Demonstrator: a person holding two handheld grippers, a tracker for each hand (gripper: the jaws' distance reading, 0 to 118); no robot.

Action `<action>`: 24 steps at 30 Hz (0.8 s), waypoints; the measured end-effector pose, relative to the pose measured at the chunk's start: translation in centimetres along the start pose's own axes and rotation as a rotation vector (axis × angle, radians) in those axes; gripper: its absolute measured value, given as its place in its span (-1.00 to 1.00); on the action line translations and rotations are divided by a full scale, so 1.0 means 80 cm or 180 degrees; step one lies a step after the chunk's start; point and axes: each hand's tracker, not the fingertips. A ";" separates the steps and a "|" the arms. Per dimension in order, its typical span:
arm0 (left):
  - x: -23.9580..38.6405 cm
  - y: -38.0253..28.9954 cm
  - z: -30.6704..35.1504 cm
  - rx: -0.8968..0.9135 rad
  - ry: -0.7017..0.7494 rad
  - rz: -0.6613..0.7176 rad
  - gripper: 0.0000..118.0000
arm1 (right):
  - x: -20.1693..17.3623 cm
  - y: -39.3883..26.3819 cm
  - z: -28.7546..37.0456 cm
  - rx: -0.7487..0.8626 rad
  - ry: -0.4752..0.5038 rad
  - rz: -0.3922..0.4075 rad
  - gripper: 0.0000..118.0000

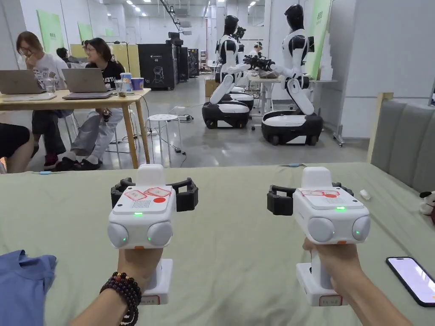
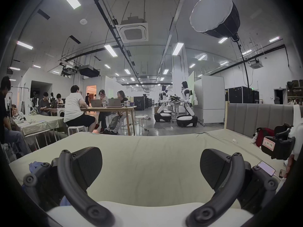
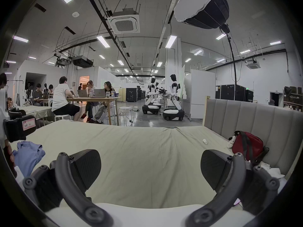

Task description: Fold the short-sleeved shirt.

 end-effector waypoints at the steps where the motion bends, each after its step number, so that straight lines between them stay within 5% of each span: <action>1: -0.002 -0.001 -0.001 0.0000 -0.0014 0.0019 1.00 | -0.001 0.000 -0.002 0.0004 -0.0034 0.0001 1.00; 24: 0.004 -0.012 0.004 0.0044 0.0011 -0.0065 1.00 | -0.006 -0.006 0.005 0.0049 -0.0230 0.0125 1.00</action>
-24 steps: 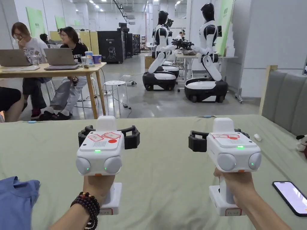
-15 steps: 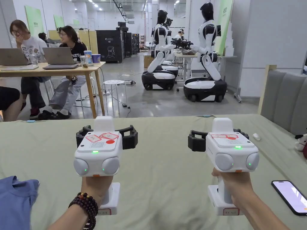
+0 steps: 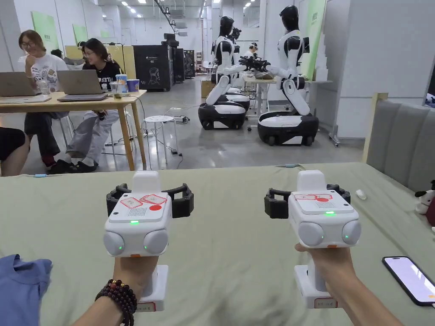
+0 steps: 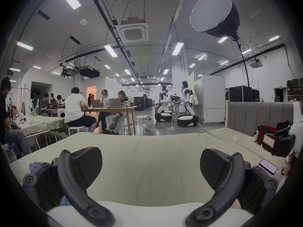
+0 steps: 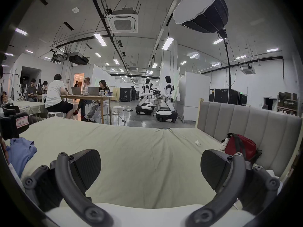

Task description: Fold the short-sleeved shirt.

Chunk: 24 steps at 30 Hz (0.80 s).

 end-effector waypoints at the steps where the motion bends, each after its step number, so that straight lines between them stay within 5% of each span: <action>1: 0.001 0.000 0.000 0.0009 0.0007 -0.0021 1.00 | 0.001 0.000 -0.001 -0.0026 -0.0009 -0.0004 1.00; 24: 0.004 0.005 0.004 -0.0070 -0.0092 0.0063 1.00 | 0.004 0.000 0.005 -0.0107 0.0025 -0.0045 1.00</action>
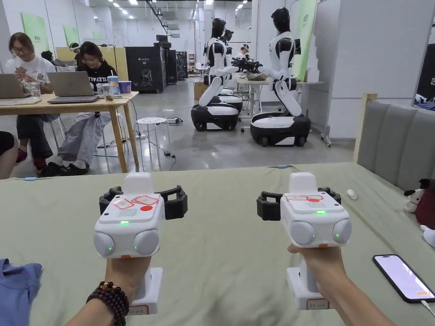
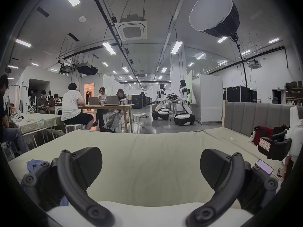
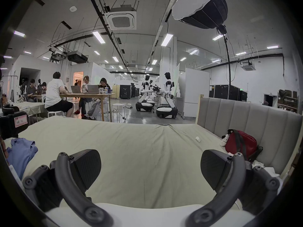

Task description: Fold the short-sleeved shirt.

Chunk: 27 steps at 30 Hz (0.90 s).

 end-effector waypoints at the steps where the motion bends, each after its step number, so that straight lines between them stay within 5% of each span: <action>1: 0.000 0.000 0.000 0.0002 -0.0009 -0.0001 1.00 | 0.000 0.000 0.000 -0.0001 0.0012 -0.0002 1.00; 25: 0.007 -0.009 0.000 -0.0055 -0.0087 -0.0069 1.00 | -0.002 -0.001 -0.002 0.0007 0.0096 0.0085 1.00; 27: 0.006 -0.006 0.004 -0.0034 -0.0190 -0.0045 0.69 | -0.002 -0.002 0.003 0.0038 0.0108 0.0085 0.73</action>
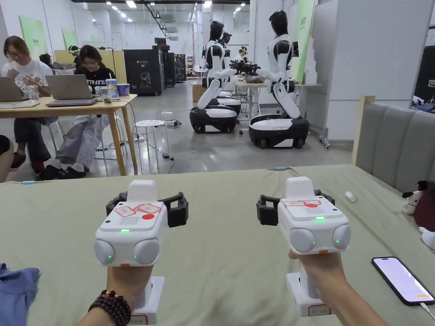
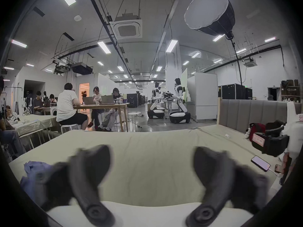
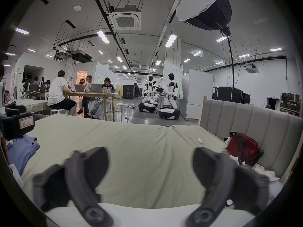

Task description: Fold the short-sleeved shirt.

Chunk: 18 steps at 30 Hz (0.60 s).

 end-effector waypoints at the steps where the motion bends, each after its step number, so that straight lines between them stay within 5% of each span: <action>1: 0.001 0.001 0.001 0.0016 -0.0032 -0.0013 0.29 | 0.000 0.000 0.001 0.0012 0.0013 0.0006 0.40; 2: 0.004 0.002 0.001 0.0027 0.0014 -0.0060 -0.58 | -0.001 0.000 0.001 0.0003 0.0014 0.0017 -0.20; 3: 0.007 0.002 -0.001 0.0018 0.0141 -0.0156 -1.00 | -0.001 0.000 0.000 -0.0019 -0.0004 0.0030 -0.66; 4: 0.008 0.003 0.001 0.0026 0.0147 -0.0156 -1.00 | -0.001 0.000 -0.001 -0.0051 -0.0026 0.0019 -1.00; 12: -0.017 0.003 0.016 0.0029 0.0084 -0.0138 -1.00 | -0.023 0.005 -0.002 -0.0055 0.0097 -0.0032 -1.00; 18: -0.103 -0.006 0.044 -0.0025 0.0486 -0.0136 -1.00 | -0.141 0.020 -0.009 -0.0003 0.0673 0.0097 -1.00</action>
